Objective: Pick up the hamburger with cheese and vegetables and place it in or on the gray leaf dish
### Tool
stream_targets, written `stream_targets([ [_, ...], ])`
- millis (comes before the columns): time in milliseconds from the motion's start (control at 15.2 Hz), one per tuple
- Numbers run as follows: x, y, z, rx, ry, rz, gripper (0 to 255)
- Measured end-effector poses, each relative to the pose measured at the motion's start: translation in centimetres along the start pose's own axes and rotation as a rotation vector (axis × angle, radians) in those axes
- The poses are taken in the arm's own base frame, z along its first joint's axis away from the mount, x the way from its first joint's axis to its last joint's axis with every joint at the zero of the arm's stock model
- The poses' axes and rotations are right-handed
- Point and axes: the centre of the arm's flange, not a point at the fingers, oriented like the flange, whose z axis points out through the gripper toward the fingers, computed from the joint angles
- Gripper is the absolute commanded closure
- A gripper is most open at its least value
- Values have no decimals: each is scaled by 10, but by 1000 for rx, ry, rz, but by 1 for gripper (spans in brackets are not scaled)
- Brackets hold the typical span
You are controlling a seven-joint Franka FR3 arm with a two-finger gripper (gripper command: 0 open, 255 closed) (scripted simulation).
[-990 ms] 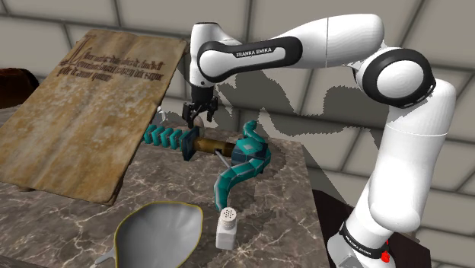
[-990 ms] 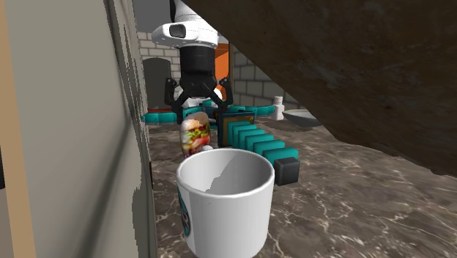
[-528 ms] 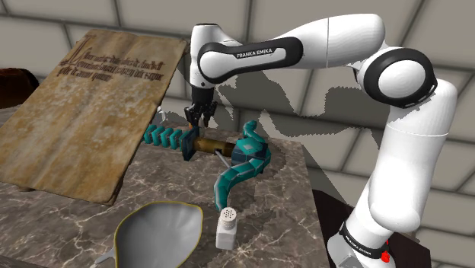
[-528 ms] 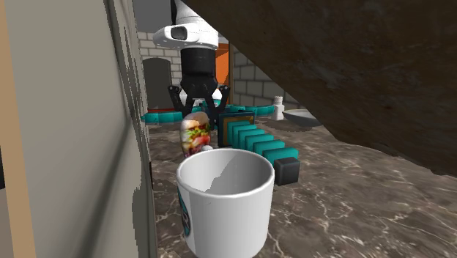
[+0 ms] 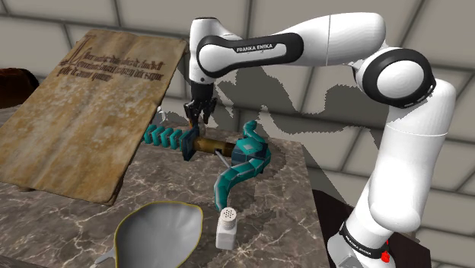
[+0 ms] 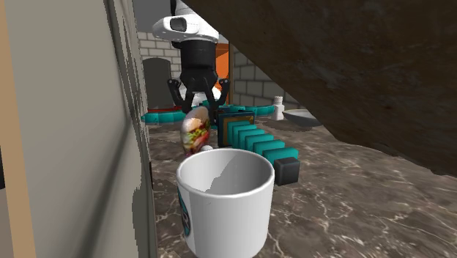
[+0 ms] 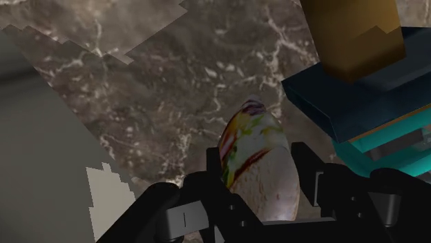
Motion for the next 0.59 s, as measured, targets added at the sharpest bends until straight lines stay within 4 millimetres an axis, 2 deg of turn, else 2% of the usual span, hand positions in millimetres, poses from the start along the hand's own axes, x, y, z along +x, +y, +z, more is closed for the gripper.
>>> stream_targets([
  [594, 3, 0, -45, 0, 0, 0, 255],
])
